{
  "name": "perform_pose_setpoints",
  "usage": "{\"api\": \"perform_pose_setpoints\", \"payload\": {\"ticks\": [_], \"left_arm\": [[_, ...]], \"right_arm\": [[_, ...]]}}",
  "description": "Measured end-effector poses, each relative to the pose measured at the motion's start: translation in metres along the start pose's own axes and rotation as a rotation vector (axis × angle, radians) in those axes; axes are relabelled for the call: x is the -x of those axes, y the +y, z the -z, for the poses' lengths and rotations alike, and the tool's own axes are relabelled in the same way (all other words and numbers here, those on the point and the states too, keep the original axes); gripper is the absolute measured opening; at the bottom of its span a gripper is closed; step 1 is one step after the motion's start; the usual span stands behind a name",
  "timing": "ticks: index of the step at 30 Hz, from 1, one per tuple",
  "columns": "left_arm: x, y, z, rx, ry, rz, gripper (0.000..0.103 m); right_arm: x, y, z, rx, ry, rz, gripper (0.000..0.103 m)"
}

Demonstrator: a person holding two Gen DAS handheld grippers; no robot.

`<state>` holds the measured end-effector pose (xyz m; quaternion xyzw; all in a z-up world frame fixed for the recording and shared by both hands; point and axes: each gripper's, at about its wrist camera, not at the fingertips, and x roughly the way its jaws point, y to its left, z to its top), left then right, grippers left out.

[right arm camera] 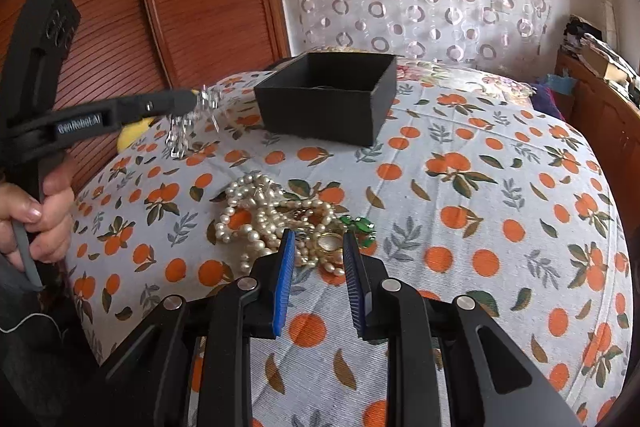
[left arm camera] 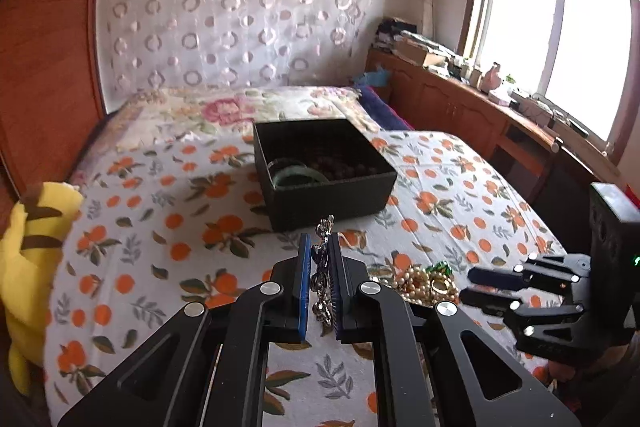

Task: Organize jewelry

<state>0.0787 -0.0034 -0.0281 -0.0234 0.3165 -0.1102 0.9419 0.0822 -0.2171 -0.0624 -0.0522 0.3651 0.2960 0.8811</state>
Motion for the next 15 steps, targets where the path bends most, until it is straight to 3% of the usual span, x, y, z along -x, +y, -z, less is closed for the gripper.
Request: {"api": "perform_pose_setpoints", "payload": {"ticks": [15], "left_arm": [[0.008, 0.010, 0.002, 0.017, -0.020, -0.025, 0.008]], "right_arm": [[-0.026, 0.030, -0.019, 0.108, 0.046, -0.060, 0.027]]}}
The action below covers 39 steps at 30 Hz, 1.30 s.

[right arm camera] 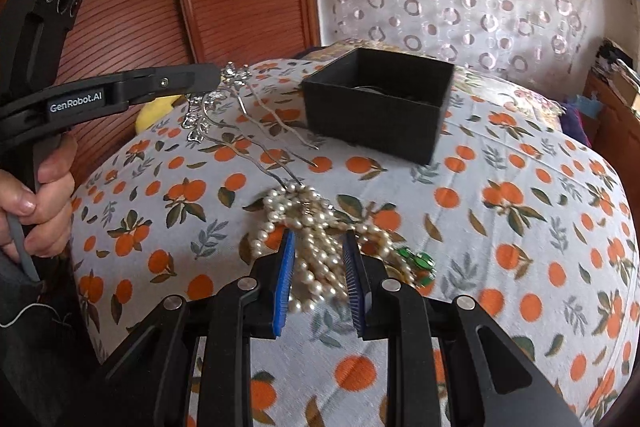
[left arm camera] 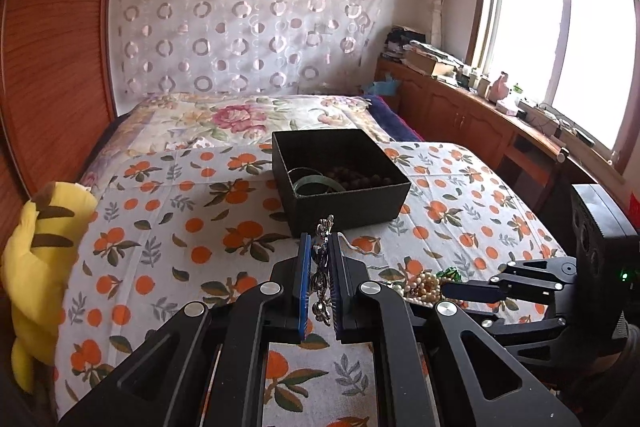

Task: Organize jewelry

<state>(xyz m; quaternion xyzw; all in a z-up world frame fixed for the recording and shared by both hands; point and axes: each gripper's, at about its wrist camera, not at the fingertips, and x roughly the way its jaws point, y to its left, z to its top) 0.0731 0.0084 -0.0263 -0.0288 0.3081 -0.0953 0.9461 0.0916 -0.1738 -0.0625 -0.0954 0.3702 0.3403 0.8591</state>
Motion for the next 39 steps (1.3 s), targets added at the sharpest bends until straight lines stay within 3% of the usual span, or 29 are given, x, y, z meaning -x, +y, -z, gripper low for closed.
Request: {"api": "perform_pose_setpoints", "payload": {"ticks": [12, 14, 15, 27, 32, 33, 37, 39], "left_arm": [[0.001, 0.002, 0.004, 0.006, 0.002, 0.001, 0.008], [0.001, 0.002, 0.004, 0.004, 0.002, 0.000, 0.008], [0.001, 0.002, 0.004, 0.004, 0.002, 0.001, 0.008], [0.001, 0.004, 0.006, 0.008, -0.004, 0.002, 0.008], [0.001, 0.006, 0.007, 0.006, 0.003, 0.003, 0.008], [0.001, 0.006, 0.008, 0.005, 0.005, 0.004, 0.008], [0.002, 0.006, 0.008, 0.003, 0.009, 0.005, 0.008], [0.002, 0.006, 0.008, 0.006, 0.008, 0.003, 0.008]], "right_arm": [[-0.014, 0.004, -0.002, 0.044, 0.055, 0.006, 0.026], [-0.013, 0.004, -0.002, 0.050, 0.055, 0.000, 0.014], [-0.010, 0.002, -0.002, 0.046, 0.051, -0.004, 0.000], [0.031, -0.032, -0.016, 0.002, -0.041, 0.071, 0.000], [0.024, -0.023, -0.015, 0.020, -0.018, 0.027, 0.001], [0.020, -0.019, -0.014, 0.025, -0.011, 0.026, 0.001], [0.000, -0.003, -0.009, 0.052, 0.030, 0.002, 0.035], [-0.007, 0.003, -0.007, 0.068, 0.049, 0.003, 0.035]]}}
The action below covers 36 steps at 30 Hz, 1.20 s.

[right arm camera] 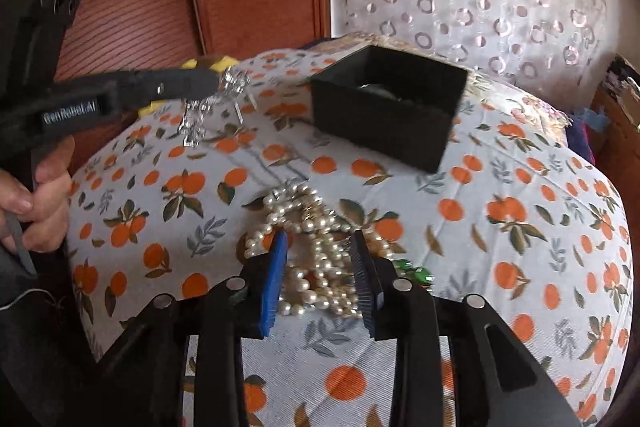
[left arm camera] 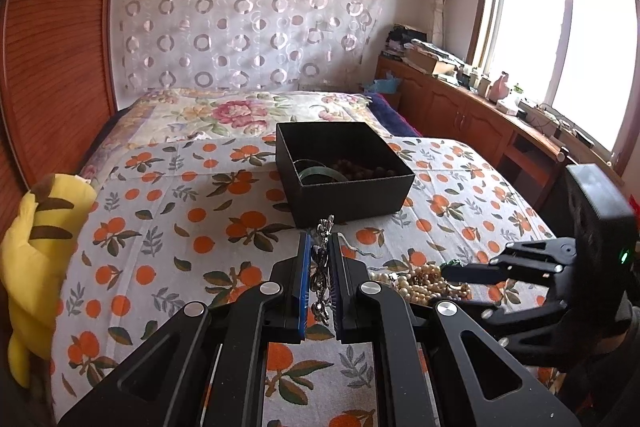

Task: Organize jewelry

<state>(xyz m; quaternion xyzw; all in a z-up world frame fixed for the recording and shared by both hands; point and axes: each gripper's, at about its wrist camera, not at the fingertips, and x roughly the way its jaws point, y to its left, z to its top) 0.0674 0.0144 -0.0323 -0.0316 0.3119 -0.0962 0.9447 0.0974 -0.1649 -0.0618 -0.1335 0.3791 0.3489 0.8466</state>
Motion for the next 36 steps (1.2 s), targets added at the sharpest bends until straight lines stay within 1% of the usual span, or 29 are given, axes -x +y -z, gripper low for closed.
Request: {"api": "perform_pose_setpoints", "payload": {"ticks": [2, 3, 4, 5, 8, 11, 12, 13, 20, 24, 32, 36], "left_arm": [[-0.001, -0.001, -0.001, 0.004, -0.001, 0.000, 0.008], [-0.001, -0.001, -0.001, 0.006, -0.001, -0.001, 0.008], [-0.001, -0.001, -0.001, 0.003, -0.001, 0.000, 0.008], [0.000, -0.001, -0.001, 0.003, -0.001, 0.000, 0.008], [-0.001, 0.000, -0.001, 0.003, -0.001, 0.001, 0.008], [-0.001, 0.000, -0.001, 0.006, 0.000, 0.000, 0.008], [-0.001, 0.000, -0.001, 0.007, 0.000, 0.000, 0.008], [0.000, -0.001, 0.000, 0.007, 0.000, 0.000, 0.008], [-0.001, 0.000, 0.000, 0.007, -0.003, 0.000, 0.008], [-0.001, 0.002, 0.000, 0.011, -0.005, -0.002, 0.008], [0.001, 0.002, -0.009, 0.005, -0.025, -0.004, 0.008], [0.002, 0.000, -0.018, -0.004, -0.037, -0.006, 0.008]], "right_arm": [[-0.006, 0.003, 0.000, 0.013, 0.021, 0.015, 0.035], [-0.007, 0.001, -0.001, 0.007, 0.023, 0.013, 0.032], [-0.009, -0.001, -0.001, 0.000, 0.028, 0.010, 0.023], [-0.010, -0.003, -0.002, -0.003, 0.036, 0.011, 0.021], [-0.013, -0.005, -0.001, 0.008, 0.054, 0.013, 0.020], [-0.014, 0.001, 0.001, 0.054, 0.069, 0.032, 0.018], [-0.014, 0.003, 0.002, 0.060, 0.068, 0.036, 0.010], [-0.013, 0.003, 0.002, 0.061, 0.063, 0.036, 0.005], [0.006, -0.009, -0.003, 0.027, 0.004, 0.057, 0.005], [0.024, -0.019, -0.012, 0.004, -0.052, 0.077, 0.005], [0.070, -0.033, -0.043, -0.008, -0.187, 0.121, 0.005], [0.088, -0.039, -0.059, -0.007, -0.236, 0.143, 0.005]]}}
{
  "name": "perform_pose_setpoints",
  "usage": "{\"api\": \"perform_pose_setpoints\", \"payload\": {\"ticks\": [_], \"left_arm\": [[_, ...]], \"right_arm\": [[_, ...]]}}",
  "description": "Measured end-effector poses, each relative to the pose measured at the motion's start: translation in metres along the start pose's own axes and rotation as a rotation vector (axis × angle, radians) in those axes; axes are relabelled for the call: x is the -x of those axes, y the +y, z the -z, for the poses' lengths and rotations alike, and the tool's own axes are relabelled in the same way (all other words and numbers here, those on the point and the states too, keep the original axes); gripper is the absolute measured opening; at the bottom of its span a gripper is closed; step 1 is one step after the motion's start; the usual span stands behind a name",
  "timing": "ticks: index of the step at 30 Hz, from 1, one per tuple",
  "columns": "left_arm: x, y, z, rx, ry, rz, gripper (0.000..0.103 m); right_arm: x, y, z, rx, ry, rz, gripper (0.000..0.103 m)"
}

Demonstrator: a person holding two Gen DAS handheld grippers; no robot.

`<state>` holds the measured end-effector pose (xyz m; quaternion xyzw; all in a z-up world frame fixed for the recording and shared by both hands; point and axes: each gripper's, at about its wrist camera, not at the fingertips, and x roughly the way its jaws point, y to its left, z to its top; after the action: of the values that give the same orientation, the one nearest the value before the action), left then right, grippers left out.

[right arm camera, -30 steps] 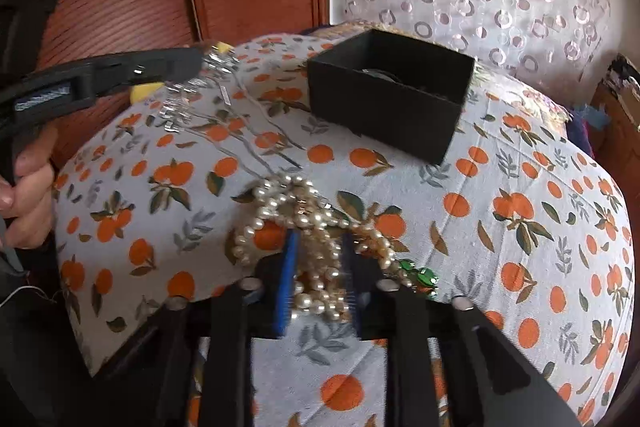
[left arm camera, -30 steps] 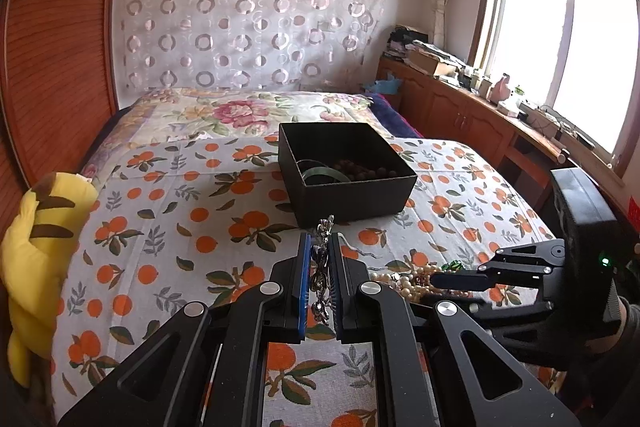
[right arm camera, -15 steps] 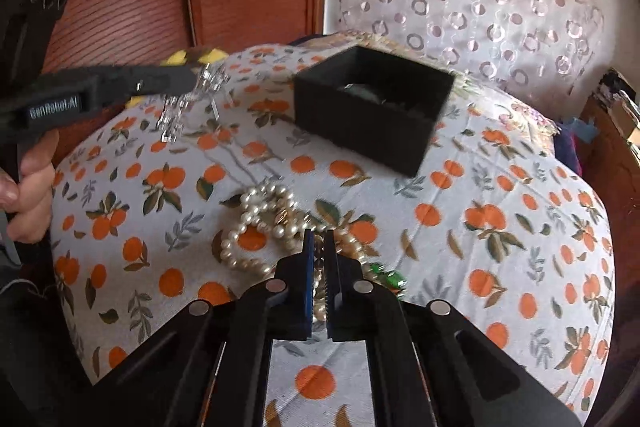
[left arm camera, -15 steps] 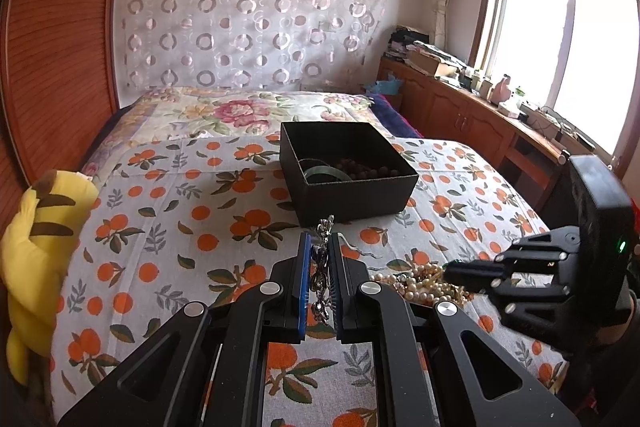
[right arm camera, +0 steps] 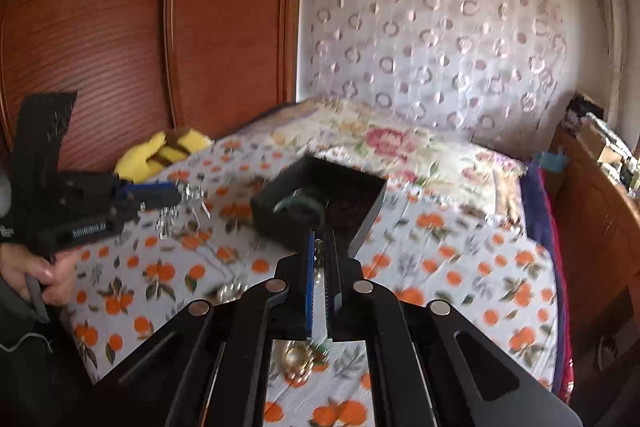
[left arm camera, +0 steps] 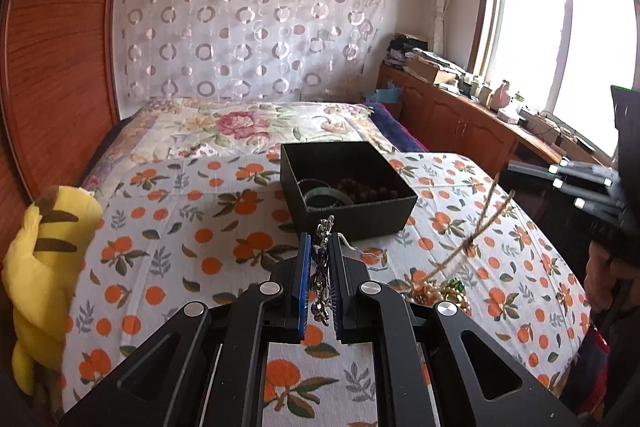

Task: Organize jewelry
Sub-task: 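Carry the silver chain over the black box with the left gripper while the right gripper lifts toward the box, then open the left gripper to drop the silver chain into the box while the right gripper opens over it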

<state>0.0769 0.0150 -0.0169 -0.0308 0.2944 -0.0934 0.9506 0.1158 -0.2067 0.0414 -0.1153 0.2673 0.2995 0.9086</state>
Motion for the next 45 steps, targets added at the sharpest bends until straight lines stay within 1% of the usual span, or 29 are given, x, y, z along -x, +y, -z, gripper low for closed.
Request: {"api": "perform_pose_setpoints", "payload": {"ticks": [18, 22, 32, 38, 42, 45], "left_arm": [[-0.012, -0.001, -0.036, -0.012, -0.049, -0.013, 0.008], [-0.015, -0.001, -0.045, -0.017, -0.061, -0.016, 0.008], [-0.024, 0.001, -0.063, -0.024, -0.074, -0.028, 0.008], [-0.035, 0.003, -0.069, -0.026, -0.069, -0.040, 0.008], [-0.048, 0.007, -0.071, -0.014, -0.053, -0.045, 0.008], [-0.059, 0.010, -0.070, -0.005, -0.035, -0.045, 0.008]], "right_arm": [[0.030, -0.014, -0.085, 0.049, -0.168, 0.043, 0.005], [0.030, -0.015, -0.102, 0.071, -0.194, 0.063, 0.005], [0.012, -0.021, -0.134, 0.089, -0.201, 0.091, 0.005], [0.007, -0.022, -0.137, 0.088, -0.200, 0.091, 0.005], [-0.017, -0.026, -0.139, 0.086, -0.148, 0.089, 0.005], [-0.045, -0.030, -0.131, 0.079, -0.084, 0.092, 0.005]]}}
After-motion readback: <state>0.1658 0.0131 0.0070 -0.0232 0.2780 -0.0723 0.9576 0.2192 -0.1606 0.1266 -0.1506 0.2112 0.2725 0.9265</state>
